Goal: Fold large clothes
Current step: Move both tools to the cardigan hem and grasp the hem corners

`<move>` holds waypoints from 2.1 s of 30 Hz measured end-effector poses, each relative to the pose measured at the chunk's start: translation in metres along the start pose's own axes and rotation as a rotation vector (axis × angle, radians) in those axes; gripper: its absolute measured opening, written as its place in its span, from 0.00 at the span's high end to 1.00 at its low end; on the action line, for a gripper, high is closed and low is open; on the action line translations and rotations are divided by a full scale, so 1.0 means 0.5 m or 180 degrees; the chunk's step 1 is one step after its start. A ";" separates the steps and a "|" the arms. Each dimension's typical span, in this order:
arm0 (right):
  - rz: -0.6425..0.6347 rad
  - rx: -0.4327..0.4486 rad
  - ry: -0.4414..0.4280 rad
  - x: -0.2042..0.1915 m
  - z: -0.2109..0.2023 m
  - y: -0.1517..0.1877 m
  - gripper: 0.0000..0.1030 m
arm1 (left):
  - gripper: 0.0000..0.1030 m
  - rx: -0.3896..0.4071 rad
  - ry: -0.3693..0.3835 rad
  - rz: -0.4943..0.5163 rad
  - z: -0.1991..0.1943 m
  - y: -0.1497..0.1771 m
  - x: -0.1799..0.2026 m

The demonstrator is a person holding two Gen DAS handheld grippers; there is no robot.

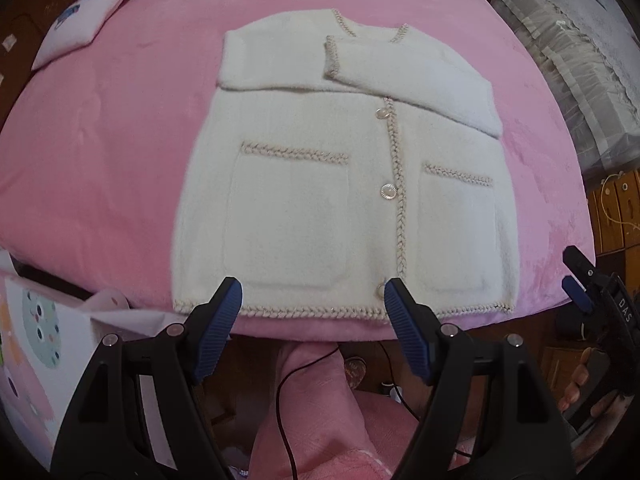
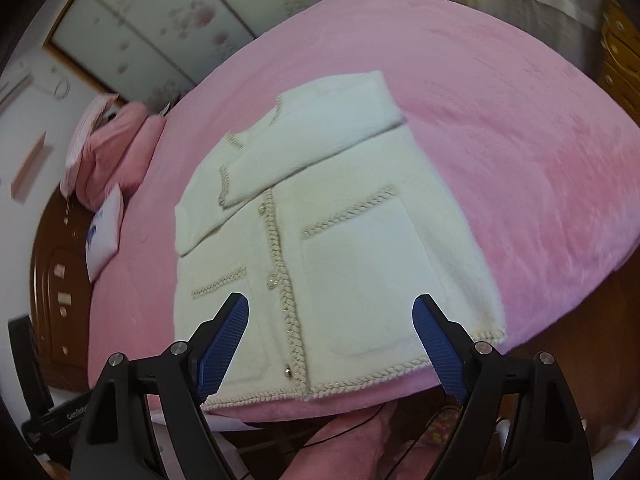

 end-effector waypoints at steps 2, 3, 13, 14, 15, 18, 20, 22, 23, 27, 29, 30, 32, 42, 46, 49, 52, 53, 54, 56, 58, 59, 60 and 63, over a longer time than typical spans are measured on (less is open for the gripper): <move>0.0136 0.0049 0.0000 0.036 0.003 0.004 0.16 | 0.31 -0.0006 0.0005 -0.0085 0.005 0.012 -0.019; 0.0209 0.0066 -0.0007 0.056 0.002 0.009 0.16 | 0.31 -0.0019 0.0039 -0.0144 0.009 0.018 -0.030; 0.0390 0.0226 -0.0016 0.268 0.027 0.055 0.15 | 0.28 -0.0003 0.0356 -0.0769 0.076 0.045 -0.127; 0.0388 0.0201 -0.0033 0.283 0.031 0.058 0.15 | 0.28 -0.0038 0.0376 -0.0880 0.090 0.047 -0.137; 0.0389 0.0186 -0.0058 0.296 0.037 0.062 0.15 | 0.28 -0.0087 0.0428 -0.1019 0.107 0.051 -0.147; 0.0481 0.0142 -0.0103 0.337 0.065 0.072 0.15 | 0.28 -0.0218 0.0622 -0.1353 0.158 0.065 -0.176; 0.0577 0.0043 -0.0033 0.364 0.091 0.082 0.15 | 0.28 -0.0303 0.0669 -0.1519 0.190 0.079 -0.193; 0.0666 -0.0045 0.0023 0.387 0.113 0.094 0.15 | 0.28 -0.0379 0.0648 -0.1606 0.219 0.096 -0.208; 0.0722 -0.0098 0.0048 0.398 0.128 0.101 0.15 | 0.28 -0.0387 0.0648 -0.1625 0.228 0.104 -0.213; 0.0854 -0.0278 0.0094 0.419 0.182 0.135 0.15 | 0.28 -0.0357 0.0617 -0.1870 0.267 0.144 -0.239; 0.0839 -0.0302 0.0149 0.423 0.204 0.148 0.16 | 0.28 -0.0337 0.0663 -0.2059 0.287 0.164 -0.256; 0.0854 -0.0300 0.0165 0.426 0.214 0.154 0.17 | 0.28 -0.0303 0.0719 -0.2146 0.298 0.173 -0.266; 0.0936 -0.0291 0.0137 0.430 0.226 0.160 0.20 | 0.28 -0.0250 0.0738 -0.2359 0.318 0.186 -0.284; 0.1065 -0.0220 0.0265 0.392 0.252 0.142 0.48 | 0.28 0.0140 0.0463 -0.2684 0.368 0.212 -0.323; 0.1166 -0.0167 0.0290 0.390 0.267 0.132 0.48 | 0.28 0.0237 0.0226 -0.2601 0.384 0.211 -0.325; 0.1127 -0.0205 0.0390 0.388 0.288 0.121 0.48 | 0.28 0.0233 0.0067 -0.2670 0.398 0.213 -0.327; 0.1102 -0.0188 0.0442 0.393 0.297 0.113 0.53 | 0.41 0.0287 0.0044 -0.2935 0.407 0.215 -0.333; 0.1121 -0.0178 0.0385 0.391 0.300 0.113 0.59 | 0.50 0.0306 0.0057 -0.3033 0.412 0.214 -0.331; 0.1147 -0.0176 0.0292 0.390 0.301 0.113 0.65 | 0.52 0.0301 0.0043 -0.3087 0.416 0.212 -0.329; 0.1196 -0.0185 0.0097 0.391 0.303 0.112 0.77 | 0.57 0.0280 -0.0034 -0.3126 0.421 0.206 -0.324; 0.1192 -0.0237 -0.0044 0.387 0.302 0.104 0.80 | 0.63 0.0227 -0.0127 -0.3063 0.416 0.195 -0.315; 0.1097 -0.0271 -0.0084 0.376 0.301 0.098 0.82 | 0.68 0.0201 -0.0135 -0.3021 0.412 0.188 -0.313; 0.0989 -0.0290 -0.0174 0.361 0.300 0.091 0.82 | 0.77 0.0154 -0.0085 -0.2993 0.408 0.183 -0.313; 0.0823 -0.0324 -0.0515 0.303 0.296 0.072 0.82 | 0.91 0.0139 0.0245 -0.3089 0.392 0.171 -0.317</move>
Point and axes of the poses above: each gripper's, at about its wrist camera, not at the fingertips, and z roughly the way its jaws point, x to its right, y to its underside, the point moved 3 cm from there along z, roughly the way its jaws point, and after that the axes turned 6 degrees about -y, right-handed, at the moved point
